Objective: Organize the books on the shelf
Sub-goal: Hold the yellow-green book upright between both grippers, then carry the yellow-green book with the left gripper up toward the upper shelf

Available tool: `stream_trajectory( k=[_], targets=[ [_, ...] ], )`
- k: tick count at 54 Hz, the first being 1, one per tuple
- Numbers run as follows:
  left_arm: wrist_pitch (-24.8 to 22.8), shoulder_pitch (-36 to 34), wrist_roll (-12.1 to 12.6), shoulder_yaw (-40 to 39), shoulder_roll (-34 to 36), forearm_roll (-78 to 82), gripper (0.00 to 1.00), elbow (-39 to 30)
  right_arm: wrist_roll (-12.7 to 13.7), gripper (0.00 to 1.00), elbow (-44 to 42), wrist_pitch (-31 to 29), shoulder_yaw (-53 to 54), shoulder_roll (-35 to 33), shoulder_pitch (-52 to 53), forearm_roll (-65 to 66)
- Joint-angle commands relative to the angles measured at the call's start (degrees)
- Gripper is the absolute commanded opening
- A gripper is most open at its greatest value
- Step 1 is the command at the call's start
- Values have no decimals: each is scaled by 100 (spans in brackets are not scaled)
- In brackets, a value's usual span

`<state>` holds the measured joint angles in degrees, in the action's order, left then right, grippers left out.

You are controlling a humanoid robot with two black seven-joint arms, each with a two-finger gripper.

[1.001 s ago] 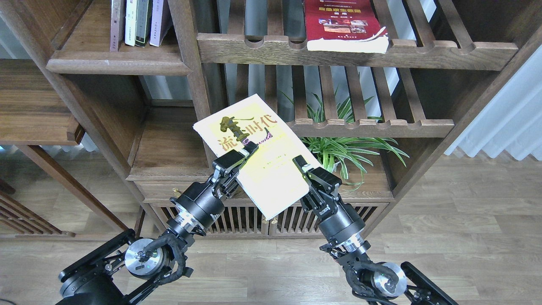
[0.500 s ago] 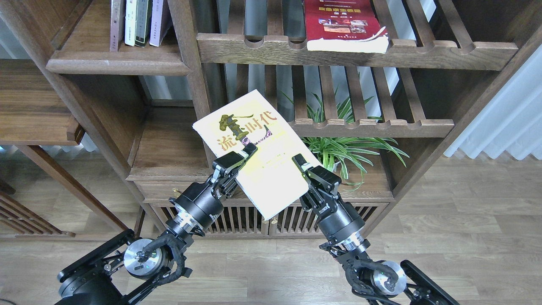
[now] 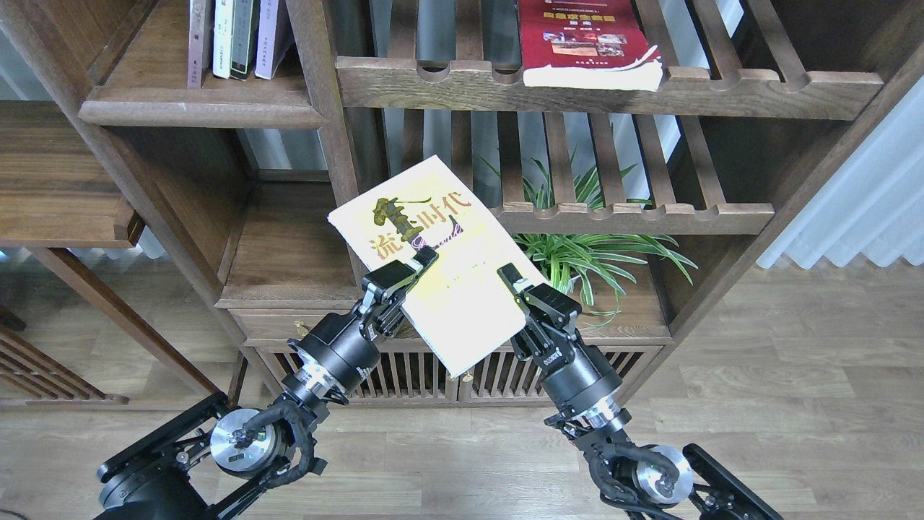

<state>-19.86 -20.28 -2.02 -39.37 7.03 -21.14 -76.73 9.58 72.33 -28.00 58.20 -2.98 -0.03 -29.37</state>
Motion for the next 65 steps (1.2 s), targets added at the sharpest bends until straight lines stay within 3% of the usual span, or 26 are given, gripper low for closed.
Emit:
stream_trajectory(
  k=[1, 8, 9, 10, 18, 54, 65],
  targets=[
    [0, 24, -9, -10, -9, -5, 10, 9, 17, 28, 0, 0, -19, -1, 3, 10],
    [0, 32, -9, -10, 0, -5, 10, 9, 17, 39, 0, 0, -19, -9, 3, 10],
    [0, 32, -9, -10, 0, 4, 10, 9, 17, 49, 0, 0, -19, -10, 3, 19],
    [0, 32, -9, -10, 0, -5, 10, 9, 17, 51, 0, 0, -19, -10, 3, 19],
    [-27, 41, -9, -10, 9, 4, 10, 9, 9, 63, -9, 0, -10, -53, 3, 19],
    [-814, 112, 35, -18, 475, 584, 4, -131, -70, 79, -562, 0, 587, -71, 3, 19],
    [-814, 112, 219, 8, 984, 804, 3, -219, -70, 86, -580, 0, 719, -62, 3, 19]
  ],
)
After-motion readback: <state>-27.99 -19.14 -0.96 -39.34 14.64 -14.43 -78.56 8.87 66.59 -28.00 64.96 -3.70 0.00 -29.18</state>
